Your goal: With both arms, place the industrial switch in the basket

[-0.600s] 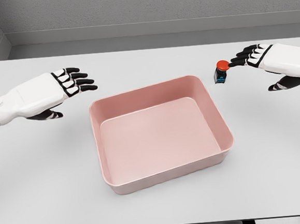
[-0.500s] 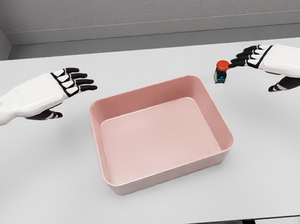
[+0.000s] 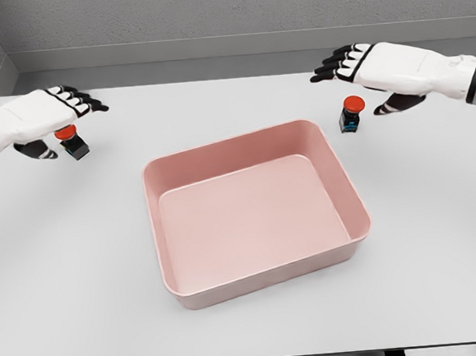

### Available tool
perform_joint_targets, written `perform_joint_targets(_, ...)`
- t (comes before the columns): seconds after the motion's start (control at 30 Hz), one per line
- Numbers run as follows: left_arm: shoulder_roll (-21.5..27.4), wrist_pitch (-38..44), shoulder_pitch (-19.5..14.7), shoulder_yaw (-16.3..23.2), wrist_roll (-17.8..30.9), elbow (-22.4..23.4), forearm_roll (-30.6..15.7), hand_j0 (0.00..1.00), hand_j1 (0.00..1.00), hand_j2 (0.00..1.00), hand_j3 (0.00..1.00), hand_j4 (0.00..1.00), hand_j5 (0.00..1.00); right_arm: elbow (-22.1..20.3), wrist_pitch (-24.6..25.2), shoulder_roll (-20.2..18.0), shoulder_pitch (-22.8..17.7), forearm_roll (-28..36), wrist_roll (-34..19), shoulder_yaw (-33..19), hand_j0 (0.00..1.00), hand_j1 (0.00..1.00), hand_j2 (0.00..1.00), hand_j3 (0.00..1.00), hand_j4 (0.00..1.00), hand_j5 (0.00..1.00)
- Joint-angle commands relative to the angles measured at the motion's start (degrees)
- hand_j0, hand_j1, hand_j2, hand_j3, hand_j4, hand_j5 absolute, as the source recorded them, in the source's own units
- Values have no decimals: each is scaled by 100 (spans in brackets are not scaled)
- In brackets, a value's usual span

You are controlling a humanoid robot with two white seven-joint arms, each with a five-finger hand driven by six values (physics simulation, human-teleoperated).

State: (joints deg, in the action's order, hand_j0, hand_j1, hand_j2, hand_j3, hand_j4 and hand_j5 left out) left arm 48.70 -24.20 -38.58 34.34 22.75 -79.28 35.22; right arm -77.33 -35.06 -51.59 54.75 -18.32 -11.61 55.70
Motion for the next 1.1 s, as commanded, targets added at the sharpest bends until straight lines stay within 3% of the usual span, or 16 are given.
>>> perform_joint_targets(0.0, -159, 310, 0, 38, 283, 71, 231, 100, 100, 100, 100, 100, 100, 341, 6, 237, 0, -58, -16, 46, 100, 100, 100, 100, 100, 100)
perform_joint_targets(0.17, -317, 311, -70, 29, 309, 247, 337, 100, 100, 100, 100, 100, 100, 991, 6, 501, 18, -418, 36, 11, 100, 100, 100, 100, 100, 100)
perform_joint_targets(0.37, -493, 310, -132, 29, 309, 510, 688, 100, 100, 100, 100, 100, 100, 1167, 6, 659, 62, -489, 45, 29, 100, 100, 100, 100, 100, 100)
perform_joint_targets(0.47, -739, 310, -316, 38, 300, 1090, 961, 100, 100, 100, 100, 100, 100, 1238, 6, 773, 79, -770, 63, 29, 100, 100, 100, 100, 100, 100)
perform_joint_targets(0.67, -774, 310, -369, 38, 300, 1266, 978, 100, 100, 100, 100, 100, 100, 1536, 6, 932, 79, -990, 63, 29, 100, 100, 100, 100, 100, 100)
perform_joint_targets(0.9, -871, 310, -475, 222, 309, 1398, 978, 100, 100, 100, 100, 100, 100, 1835, 6, 985, 79, -1130, 151, 29, 100, 100, 100, 100, 100, 100)
perform_joint_targets(0.93, -915, 319, -633, 451, 309, 1495, 978, 100, 100, 100, 100, 100, 100, 1835, 6, 1002, 79, -1280, 159, 20, 100, 100, 100, 100, 100, 100)
perform_joint_targets(1.03, -1047, 319, -738, 547, 309, 1723, 987, 100, 100, 100, 100, 100, 100, 1862, 6, 1064, 70, -1288, 168, 20, 100, 100, 100, 100, 100, 100)
perform_joint_targets(1.07, -1143, 319, -914, 706, 309, 1916, 987, 100, 100, 100, 100, 100, 100, 1862, 6, 1108, 70, -1288, 168, 20, 100, 100, 100, 100, 100, 100)
